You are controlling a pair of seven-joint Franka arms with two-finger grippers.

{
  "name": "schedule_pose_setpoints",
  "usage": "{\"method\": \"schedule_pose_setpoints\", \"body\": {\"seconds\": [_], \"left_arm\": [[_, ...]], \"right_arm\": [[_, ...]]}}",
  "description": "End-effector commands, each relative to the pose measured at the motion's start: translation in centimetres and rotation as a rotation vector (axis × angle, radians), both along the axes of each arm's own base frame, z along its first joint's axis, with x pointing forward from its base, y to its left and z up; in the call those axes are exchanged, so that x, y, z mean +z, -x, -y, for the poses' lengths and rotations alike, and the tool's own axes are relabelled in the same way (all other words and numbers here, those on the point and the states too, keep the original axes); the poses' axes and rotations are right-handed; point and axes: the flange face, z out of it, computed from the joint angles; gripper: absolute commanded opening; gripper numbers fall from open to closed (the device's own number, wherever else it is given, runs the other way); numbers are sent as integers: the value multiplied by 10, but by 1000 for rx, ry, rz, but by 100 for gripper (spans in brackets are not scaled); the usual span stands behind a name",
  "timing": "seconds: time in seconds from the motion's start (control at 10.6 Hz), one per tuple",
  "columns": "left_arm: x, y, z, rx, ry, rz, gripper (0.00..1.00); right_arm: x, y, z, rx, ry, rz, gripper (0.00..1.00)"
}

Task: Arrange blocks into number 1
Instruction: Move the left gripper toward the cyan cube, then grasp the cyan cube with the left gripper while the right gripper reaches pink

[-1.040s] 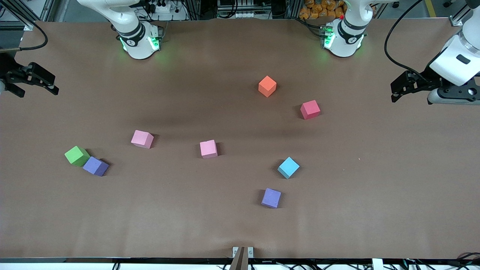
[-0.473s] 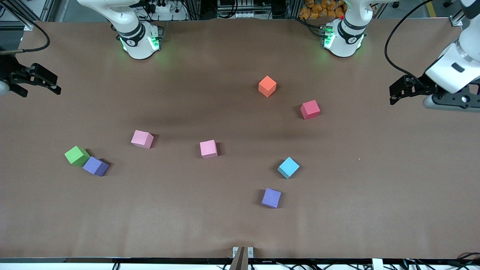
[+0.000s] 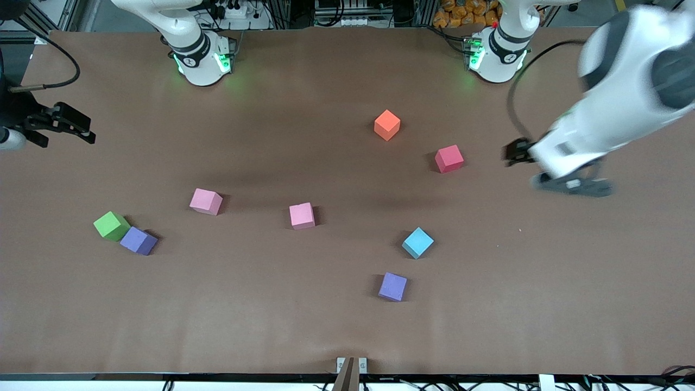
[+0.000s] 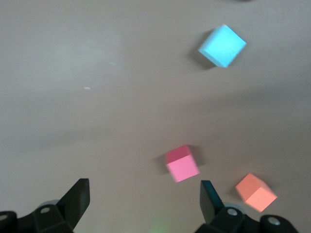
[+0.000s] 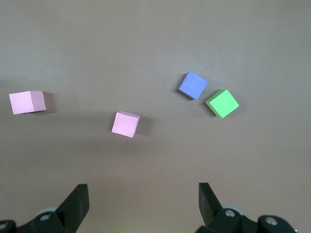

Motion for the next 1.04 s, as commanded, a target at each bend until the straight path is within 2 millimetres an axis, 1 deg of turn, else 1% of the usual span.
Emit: {"method": "schedule_pose_setpoints", "body": {"seconds": [0.0, 0.09, 0.19, 0.28, 0.38, 0.47, 0.57, 0.66, 0.76, 0.85, 0.95], "left_arm": [[-49, -11, 54, 61, 4, 5, 100], [-74, -22, 59, 148, 12, 5, 100], [-93, -38, 61, 255, 13, 31, 100], [-109, -54, 60, 324, 23, 51, 100], [-126, -67, 57, 365, 29, 54, 100], [-141, -78, 55, 462, 28, 61, 100], [-155, -84, 55, 582, 20, 74, 100], [-165, -89, 58, 655, 34, 93, 100], [-177, -90, 70, 694, 54, 113, 100], [-188, -86, 91, 724, 66, 131, 100], [-195, -89, 100, 764, 88, 163, 100]], "right_arm": [[3, 1, 0, 5, 12, -7, 100], [-5, 2, -1, 5, 10, -26, 100], [-19, 4, -2, 4, 9, -54, 100], [-34, 5, -2, 1, 8, -78, 100], [-44, 5, -2, -1, 5, -92, 100], [-56, 6, -4, 0, 5, -102, 100], [-73, 7, -4, -2, 3, -117, 100], [-89, 8, -6, 1, 2, -129, 100], [-111, 11, -9, 0, 1, -142, 100], [-128, 13, -9, -7, -1, -149, 100], [-144, 15, -13, -13, -1, -156, 100]]}}
